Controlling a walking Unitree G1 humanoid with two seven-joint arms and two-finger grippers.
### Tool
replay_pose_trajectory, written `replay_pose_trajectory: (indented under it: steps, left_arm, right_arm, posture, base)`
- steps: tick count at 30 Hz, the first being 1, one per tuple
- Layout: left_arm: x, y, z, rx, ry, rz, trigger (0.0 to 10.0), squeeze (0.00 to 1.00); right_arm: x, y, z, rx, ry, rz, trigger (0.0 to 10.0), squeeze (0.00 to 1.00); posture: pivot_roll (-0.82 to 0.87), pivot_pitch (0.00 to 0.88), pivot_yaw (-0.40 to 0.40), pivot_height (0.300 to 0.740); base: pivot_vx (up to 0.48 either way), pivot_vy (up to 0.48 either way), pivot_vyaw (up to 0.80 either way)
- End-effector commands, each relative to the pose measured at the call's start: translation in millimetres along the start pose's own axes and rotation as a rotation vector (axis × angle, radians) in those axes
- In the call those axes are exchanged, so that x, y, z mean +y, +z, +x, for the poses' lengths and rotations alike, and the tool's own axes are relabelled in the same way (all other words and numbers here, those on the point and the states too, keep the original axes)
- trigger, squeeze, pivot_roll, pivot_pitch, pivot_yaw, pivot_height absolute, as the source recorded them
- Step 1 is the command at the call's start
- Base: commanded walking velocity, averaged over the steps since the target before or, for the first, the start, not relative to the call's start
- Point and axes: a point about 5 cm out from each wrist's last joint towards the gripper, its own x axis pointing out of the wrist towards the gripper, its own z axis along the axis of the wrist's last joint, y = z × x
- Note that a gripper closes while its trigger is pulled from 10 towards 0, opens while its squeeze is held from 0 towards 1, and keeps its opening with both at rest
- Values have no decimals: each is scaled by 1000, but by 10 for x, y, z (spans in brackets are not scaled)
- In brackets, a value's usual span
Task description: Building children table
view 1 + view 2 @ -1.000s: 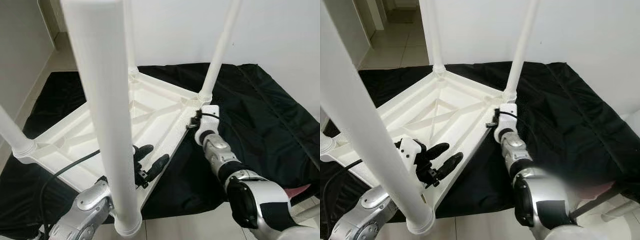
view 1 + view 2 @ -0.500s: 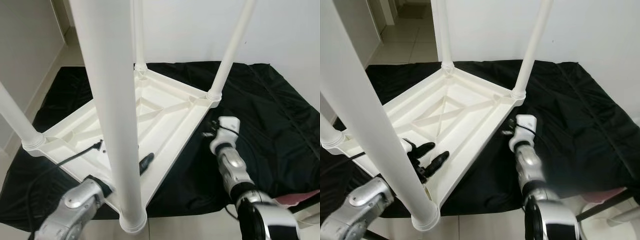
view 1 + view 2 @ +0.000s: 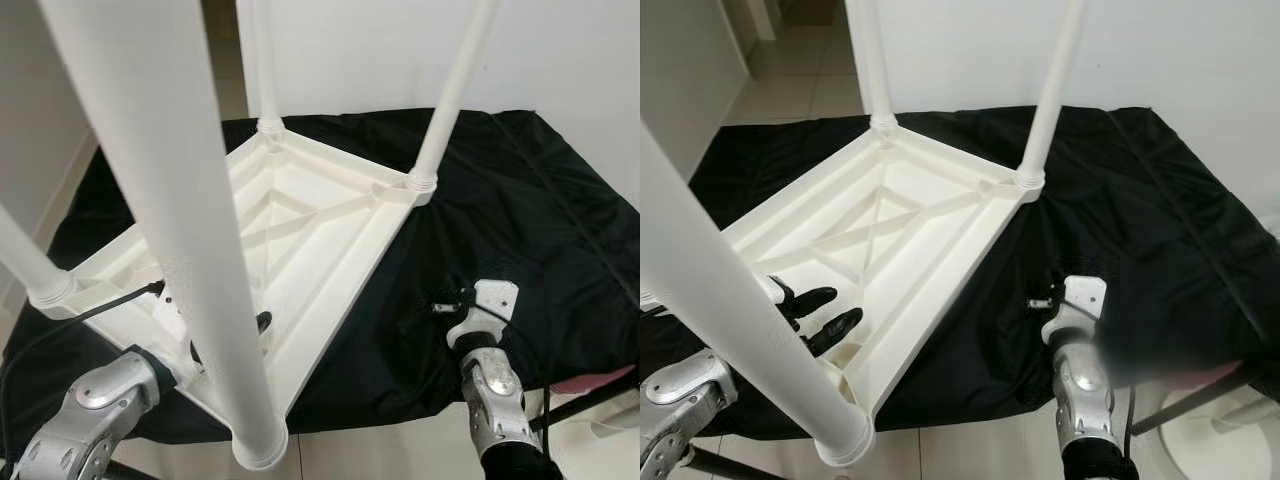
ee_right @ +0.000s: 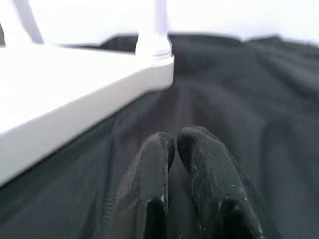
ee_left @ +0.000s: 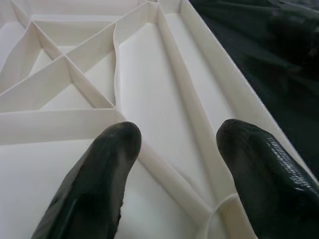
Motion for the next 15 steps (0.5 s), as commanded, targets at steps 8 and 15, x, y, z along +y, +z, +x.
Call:
replay_pose_trajectory:
  steps: [8, 15]
  left_arm:
    - [90, -82, -147, 76, -119, 20, 10000, 1000]
    - [86, -138, -332, 179, -238, 73, 10000, 0]
  right_arm:
    - [-49, -10, -82, 43, 19, -22, 10000, 0]
    - [-72, 75, -81, 55, 29, -29, 10000, 0]
  posture:
    - [7, 93, 6, 740]
    - [16, 86, 6, 740]
  base:
    - [0, 0, 0]
    - [0, 0, 0]
